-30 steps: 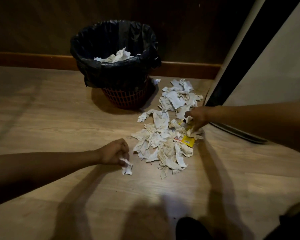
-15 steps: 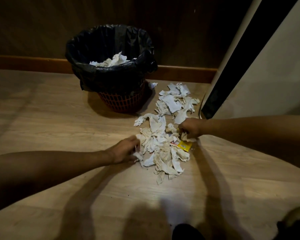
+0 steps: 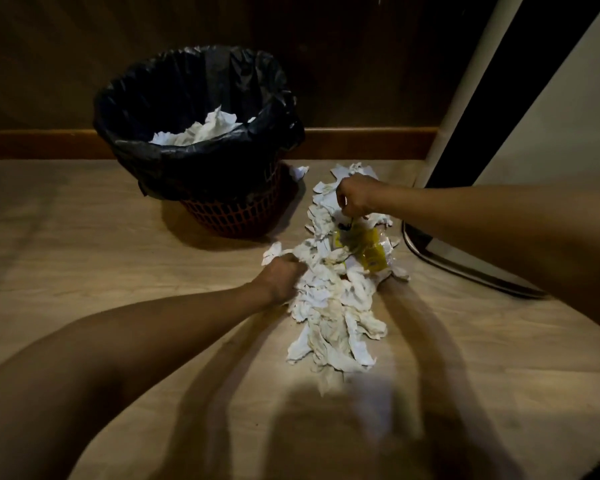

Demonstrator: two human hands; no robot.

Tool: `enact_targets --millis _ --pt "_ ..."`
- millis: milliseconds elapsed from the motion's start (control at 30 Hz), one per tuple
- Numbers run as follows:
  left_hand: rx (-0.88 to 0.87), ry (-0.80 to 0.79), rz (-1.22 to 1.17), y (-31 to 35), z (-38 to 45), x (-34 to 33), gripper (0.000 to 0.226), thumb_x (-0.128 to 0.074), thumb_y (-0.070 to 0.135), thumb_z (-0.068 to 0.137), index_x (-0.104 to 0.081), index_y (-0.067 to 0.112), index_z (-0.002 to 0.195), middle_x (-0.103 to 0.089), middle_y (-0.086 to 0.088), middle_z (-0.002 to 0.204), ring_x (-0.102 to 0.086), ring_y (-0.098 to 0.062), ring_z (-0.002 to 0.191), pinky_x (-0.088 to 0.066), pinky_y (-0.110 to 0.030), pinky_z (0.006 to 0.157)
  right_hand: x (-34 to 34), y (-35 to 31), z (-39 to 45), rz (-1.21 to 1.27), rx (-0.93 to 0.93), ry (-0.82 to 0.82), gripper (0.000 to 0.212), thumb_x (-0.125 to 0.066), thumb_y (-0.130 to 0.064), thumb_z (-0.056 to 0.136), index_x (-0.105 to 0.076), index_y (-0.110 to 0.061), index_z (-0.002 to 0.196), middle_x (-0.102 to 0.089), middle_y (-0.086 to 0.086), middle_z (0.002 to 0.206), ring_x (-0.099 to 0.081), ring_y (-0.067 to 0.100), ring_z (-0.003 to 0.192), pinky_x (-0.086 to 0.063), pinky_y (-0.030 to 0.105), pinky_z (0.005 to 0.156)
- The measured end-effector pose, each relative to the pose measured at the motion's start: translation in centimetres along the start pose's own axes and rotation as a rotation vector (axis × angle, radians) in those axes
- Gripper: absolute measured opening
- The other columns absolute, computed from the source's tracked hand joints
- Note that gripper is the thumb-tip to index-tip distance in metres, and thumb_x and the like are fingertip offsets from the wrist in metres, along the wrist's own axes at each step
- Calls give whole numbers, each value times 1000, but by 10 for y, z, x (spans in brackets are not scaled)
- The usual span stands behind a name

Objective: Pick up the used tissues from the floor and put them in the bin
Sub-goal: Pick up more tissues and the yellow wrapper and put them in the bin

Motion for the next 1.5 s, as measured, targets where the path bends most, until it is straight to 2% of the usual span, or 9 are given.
enact_targets --millis 300,567,700,867,1067,1233,1367,1433,1500 --pt "23 89 -140 -13 -2 -1 36 -74 25 78 -67 11 111 -65 -9 108 -61 -28 101 -45 -30 81 -17 11 91 106 41 124 49 -59 -24 95 -50 -9 141 -55 21 141 -55 37 126 -45 40 104" --pt "19 100 -179 -15 4 -4 21 -74 18 73 -67 11 92 -65 -9 98 -61 -28 94 -38 -28 70 -41 -5 163 98 94 145 81 -82 -26 70 -45 -21 141 -58 13 131 -56 38 115 -52 44 88" --pt "1 93 -165 -17 5 -7 23 -76 19 74 -66 15 94 -65 -7 101 -61 -27 97 -43 -32 74 -57 -4 180 56 118 180 34 -73 -17 69 -67 -17 102 -64 15 106 -62 40 93 -56 47 73" --pt "5 79 -175 -18 7 -4 23 -77 22 75 -64 15 93 -65 -7 101 -59 -25 97 -36 -29 71 -51 -7 155 119 114 230 36 -82 -5 52 -56 -14 75 -66 19 89 -64 38 81 -47 36 64" --pt "51 73 -226 -17 4 0 25 -78 22 73 -66 16 95 -64 -5 99 -59 -23 96 -31 -25 68 -10 32 128 95 -84 395 49 -64 -23 90 -49 -12 134 -63 20 120 -56 40 112 -47 47 94" --pt "83 92 -234 -12 -9 -2 26 -68 22 82 -65 14 107 -62 -10 106 -59 -28 101 -44 -30 81 -39 65 92 80 -230 9 40 -41 -43 103 -53 -17 130 -41 24 149 -39 39 136 -35 41 108" --pt "126 14 -306 -7 -17 -4 25 -49 17 88 -68 8 100 -64 -21 110 -57 -34 111 -47 -35 96 -55 50 58 173 -158 94 65 -52 -55 96 -55 -7 138 -55 21 140 -51 36 128 -43 37 101" --pt "150 -56 -385 -4 -19 -7 30 -43 31 90 -63 14 75 -65 -25 102 -56 -38 109 -47 -40 97 -57 45 48 115 -137 132 51 -64 -43 92 -63 -8 129 -63 19 130 -58 35 119 -46 37 96" --pt "204 -140 -344 2 -23 -11 59 -40 67 82 -63 13 92 -56 -21 120 -45 -34 123 -42 -42 103 -55 39 40 56 -127 128 40 -68 -25 87 -67 -8 123 -67 17 126 -62 35 114 -48 36 92"
Point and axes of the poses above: each hand's wrist, its own z-axis towards the middle knuckle, its own x-axis out of the back of the hand, y = z × x, the point moved 3 cm from there along z, towards the middle knuckle
